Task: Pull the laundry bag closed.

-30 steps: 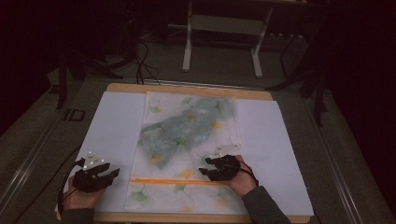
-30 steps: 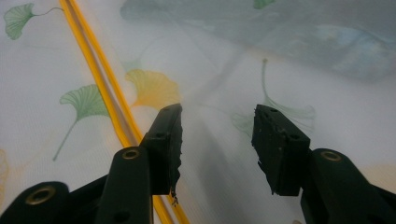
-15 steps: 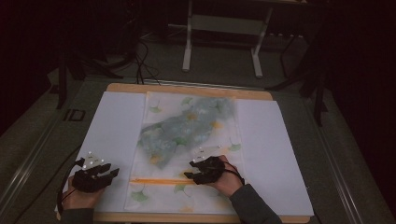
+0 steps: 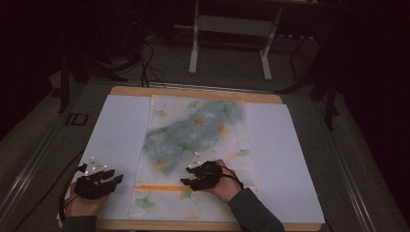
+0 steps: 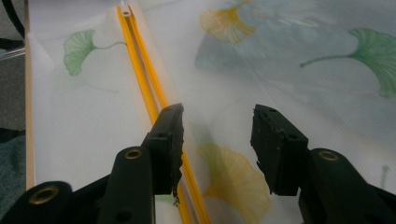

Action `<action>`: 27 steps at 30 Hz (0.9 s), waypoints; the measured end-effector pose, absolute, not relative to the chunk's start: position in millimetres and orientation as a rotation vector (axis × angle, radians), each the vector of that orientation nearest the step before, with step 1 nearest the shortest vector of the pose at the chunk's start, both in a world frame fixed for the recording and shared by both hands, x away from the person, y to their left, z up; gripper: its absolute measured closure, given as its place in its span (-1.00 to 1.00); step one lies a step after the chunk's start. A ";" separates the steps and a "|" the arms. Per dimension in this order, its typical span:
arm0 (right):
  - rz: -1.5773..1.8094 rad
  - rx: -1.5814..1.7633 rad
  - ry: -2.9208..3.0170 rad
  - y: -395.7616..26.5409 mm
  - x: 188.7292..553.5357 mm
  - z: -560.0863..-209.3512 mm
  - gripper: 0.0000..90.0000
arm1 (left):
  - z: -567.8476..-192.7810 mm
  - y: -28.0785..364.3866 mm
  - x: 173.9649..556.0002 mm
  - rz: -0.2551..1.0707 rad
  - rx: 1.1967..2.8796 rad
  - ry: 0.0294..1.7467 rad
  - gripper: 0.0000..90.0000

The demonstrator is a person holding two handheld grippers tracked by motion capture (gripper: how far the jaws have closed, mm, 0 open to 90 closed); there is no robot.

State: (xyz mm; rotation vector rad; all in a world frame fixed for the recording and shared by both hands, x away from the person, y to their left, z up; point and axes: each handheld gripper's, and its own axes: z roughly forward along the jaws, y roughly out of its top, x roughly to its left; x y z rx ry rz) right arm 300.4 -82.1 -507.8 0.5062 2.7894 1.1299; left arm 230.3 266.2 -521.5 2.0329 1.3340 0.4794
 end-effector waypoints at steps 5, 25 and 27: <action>1.131 0.468 2.808 -69.9 300.9 -508.1 0.22 | -521.4 266.1 230.1 0.469 2.041 1.317 0.30; 1.153 0.386 2.847 -32.8 298.5 -514.8 0.29 | -522.5 265.6 230.3 0.468 2.050 1.288 0.37; 1.155 0.383 2.850 -31.0 298.4 -515.0 0.29 | -523.0 266.6 231.7 0.453 2.052 1.297 0.34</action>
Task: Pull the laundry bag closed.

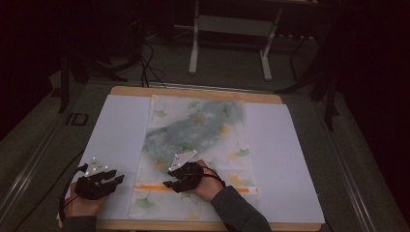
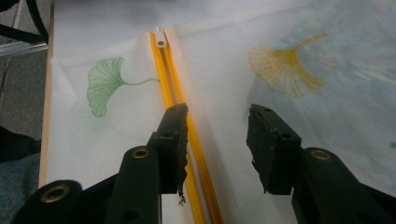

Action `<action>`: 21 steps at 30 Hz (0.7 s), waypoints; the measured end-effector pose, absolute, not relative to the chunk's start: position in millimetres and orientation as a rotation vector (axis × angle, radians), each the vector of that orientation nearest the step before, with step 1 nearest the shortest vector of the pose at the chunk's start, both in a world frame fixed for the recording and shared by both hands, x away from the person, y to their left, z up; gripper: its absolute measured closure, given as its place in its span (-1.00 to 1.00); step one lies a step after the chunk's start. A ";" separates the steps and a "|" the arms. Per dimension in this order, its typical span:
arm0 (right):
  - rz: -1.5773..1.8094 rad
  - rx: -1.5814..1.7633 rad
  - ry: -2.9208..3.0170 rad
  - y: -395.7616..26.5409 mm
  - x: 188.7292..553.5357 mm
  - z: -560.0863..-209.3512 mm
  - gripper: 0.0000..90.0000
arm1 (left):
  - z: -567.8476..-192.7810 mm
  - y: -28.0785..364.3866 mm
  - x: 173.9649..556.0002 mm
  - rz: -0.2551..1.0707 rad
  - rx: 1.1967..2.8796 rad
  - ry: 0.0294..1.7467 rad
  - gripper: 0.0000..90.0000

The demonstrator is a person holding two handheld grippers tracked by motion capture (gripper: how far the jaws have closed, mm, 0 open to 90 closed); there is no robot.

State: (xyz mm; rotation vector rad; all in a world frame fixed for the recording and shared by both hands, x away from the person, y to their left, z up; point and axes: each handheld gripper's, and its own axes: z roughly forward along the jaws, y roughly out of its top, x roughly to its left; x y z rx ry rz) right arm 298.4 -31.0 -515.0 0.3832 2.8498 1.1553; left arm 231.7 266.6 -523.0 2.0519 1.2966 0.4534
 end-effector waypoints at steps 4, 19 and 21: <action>1.165 0.354 2.862 -22.5 296.5 -516.7 0.38 | -522.9 267.5 231.3 0.461 2.048 1.285 0.32; 1.184 0.305 2.888 -0.2 292.0 -525.7 0.52 | -521.0 267.4 231.3 0.459 2.043 1.271 0.26; 1.185 0.300 2.889 2.6 291.9 -526.2 0.54 | -520.9 267.4 231.2 0.459 2.044 1.271 0.26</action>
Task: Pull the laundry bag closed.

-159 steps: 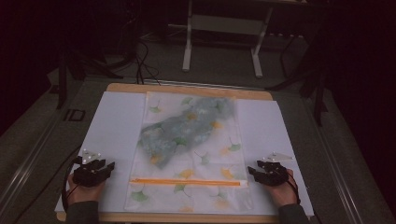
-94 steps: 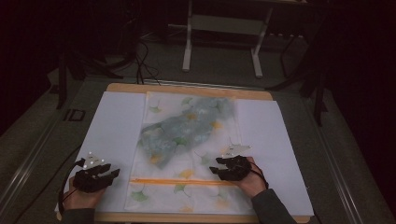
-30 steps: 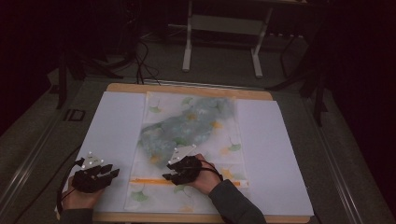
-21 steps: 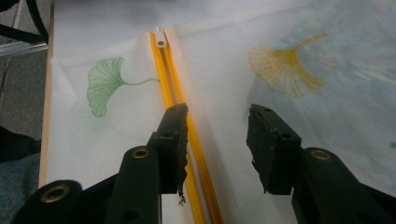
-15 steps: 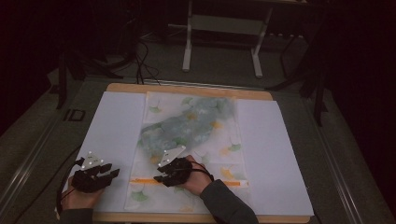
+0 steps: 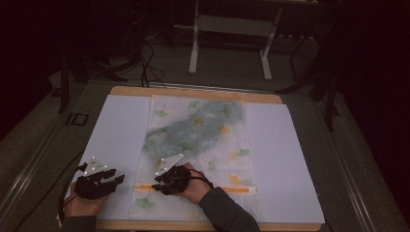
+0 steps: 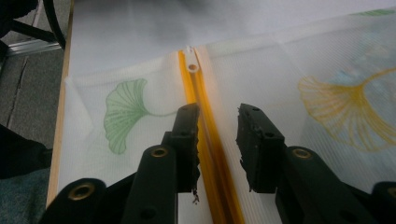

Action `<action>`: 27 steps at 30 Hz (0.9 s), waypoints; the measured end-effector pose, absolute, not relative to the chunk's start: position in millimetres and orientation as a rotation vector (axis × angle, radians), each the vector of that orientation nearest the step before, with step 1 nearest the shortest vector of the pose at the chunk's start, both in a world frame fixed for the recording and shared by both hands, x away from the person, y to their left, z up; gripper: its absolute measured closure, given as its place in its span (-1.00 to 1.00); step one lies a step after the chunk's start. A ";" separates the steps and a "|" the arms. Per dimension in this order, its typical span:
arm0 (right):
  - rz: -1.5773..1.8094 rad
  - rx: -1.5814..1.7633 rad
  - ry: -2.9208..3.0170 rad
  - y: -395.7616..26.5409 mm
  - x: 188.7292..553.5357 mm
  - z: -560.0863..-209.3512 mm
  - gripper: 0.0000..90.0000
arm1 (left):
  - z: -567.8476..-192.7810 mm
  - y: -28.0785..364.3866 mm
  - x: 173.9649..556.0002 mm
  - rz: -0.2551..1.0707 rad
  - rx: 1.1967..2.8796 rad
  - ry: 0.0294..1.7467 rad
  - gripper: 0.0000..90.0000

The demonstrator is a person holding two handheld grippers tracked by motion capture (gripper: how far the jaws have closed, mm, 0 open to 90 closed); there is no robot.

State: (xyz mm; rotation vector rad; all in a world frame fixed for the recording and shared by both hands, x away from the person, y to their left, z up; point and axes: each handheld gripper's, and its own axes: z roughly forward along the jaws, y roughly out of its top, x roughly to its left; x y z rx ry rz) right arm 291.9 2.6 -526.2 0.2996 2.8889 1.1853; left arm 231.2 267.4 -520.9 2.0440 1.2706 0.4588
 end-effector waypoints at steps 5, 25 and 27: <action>1.197 0.292 2.888 12.7 292.5 -526.0 0.59 | -521.1 266.5 231.3 0.455 2.047 1.269 0.26; 1.208 0.255 2.919 43.9 292.2 -531.6 0.64 | -520.2 266.8 230.7 0.455 2.052 1.257 0.28; 1.212 0.250 2.926 46.1 293.0 -530.8 0.68 | -519.9 267.2 230.6 0.454 2.051 1.258 0.28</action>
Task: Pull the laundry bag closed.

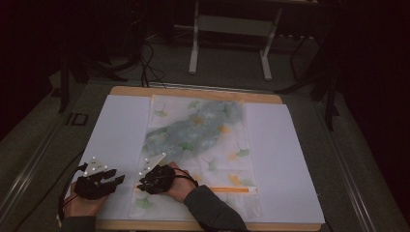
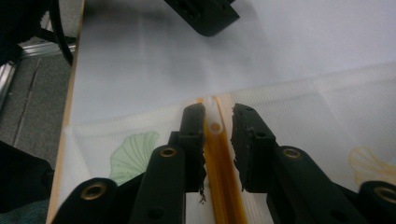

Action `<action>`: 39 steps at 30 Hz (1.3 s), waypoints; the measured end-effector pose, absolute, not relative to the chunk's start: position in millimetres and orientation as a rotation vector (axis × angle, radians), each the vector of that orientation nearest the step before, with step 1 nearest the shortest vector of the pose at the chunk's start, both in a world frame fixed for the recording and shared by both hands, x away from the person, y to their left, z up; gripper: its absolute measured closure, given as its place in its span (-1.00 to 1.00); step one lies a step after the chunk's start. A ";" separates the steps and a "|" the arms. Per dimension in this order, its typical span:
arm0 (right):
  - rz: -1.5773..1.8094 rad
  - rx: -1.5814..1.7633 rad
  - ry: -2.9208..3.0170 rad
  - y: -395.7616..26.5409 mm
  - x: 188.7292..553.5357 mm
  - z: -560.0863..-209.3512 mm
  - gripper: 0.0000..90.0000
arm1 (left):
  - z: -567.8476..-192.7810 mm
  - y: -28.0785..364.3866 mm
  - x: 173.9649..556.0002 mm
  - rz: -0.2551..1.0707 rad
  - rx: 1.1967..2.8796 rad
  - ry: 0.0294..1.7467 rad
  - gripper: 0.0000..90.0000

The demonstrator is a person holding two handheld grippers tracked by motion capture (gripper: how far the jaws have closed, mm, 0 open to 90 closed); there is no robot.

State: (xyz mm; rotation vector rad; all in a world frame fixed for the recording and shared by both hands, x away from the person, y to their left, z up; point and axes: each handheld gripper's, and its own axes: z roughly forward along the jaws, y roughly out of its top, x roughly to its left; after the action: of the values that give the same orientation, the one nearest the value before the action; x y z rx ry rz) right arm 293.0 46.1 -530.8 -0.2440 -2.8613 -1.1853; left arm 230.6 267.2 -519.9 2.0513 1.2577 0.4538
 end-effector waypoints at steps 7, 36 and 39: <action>-1.152 -0.224 -2.864 52.2 296.3 -530.3 0.73 | -519.9 268.0 230.4 0.450 2.045 1.259 0.28; -1.138 -0.204 -2.884 49.7 293.7 -529.6 0.86 | -521.2 260.1 228.8 0.415 2.088 1.242 0.35; -1.142 -0.202 -2.888 48.5 293.3 -527.9 0.86 | -520.6 259.5 227.6 0.397 2.085 1.241 0.34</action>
State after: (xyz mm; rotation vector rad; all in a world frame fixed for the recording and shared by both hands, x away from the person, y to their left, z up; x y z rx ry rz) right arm 293.3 48.5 -527.9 -0.2021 -2.8883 -1.1418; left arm 227.6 259.5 -520.6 2.0854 1.2408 0.3967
